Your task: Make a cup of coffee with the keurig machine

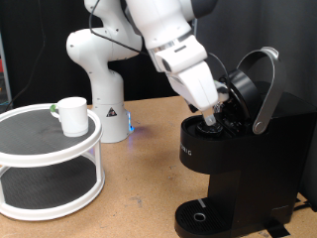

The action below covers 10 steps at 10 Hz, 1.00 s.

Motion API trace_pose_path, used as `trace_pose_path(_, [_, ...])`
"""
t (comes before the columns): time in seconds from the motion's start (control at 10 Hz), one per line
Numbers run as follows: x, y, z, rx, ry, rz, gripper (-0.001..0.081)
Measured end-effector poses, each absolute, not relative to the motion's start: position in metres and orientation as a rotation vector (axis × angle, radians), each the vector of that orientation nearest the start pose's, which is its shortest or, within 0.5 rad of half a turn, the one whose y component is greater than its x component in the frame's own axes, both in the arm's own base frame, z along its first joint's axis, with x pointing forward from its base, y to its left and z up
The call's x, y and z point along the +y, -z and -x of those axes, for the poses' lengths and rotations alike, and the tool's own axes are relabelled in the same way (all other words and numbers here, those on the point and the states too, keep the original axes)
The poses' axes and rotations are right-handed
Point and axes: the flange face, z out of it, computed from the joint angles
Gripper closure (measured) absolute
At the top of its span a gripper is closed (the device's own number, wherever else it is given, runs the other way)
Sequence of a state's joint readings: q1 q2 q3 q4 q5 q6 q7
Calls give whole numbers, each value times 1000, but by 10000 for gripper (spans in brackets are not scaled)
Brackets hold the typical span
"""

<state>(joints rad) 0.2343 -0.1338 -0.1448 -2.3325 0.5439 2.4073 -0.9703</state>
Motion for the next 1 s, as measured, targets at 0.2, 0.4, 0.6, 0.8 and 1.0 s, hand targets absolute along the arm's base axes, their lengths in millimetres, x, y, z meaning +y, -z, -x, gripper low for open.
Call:
trace_pose_path(0.2, [27, -429, -500, -934, 529, 2622, 5])
trace_pose_path(0.4, [25, -431, -496, -934, 524, 2619, 5])
trace_pose_path(0.6, [23, -430, -495, -927, 514, 2611, 5])
trace_pose_path(0.8, [19, -443, -495, -884, 536, 2579, 5])
trace_pose_path(1.0, [18, -470, -497, -851, 569, 2527, 5])
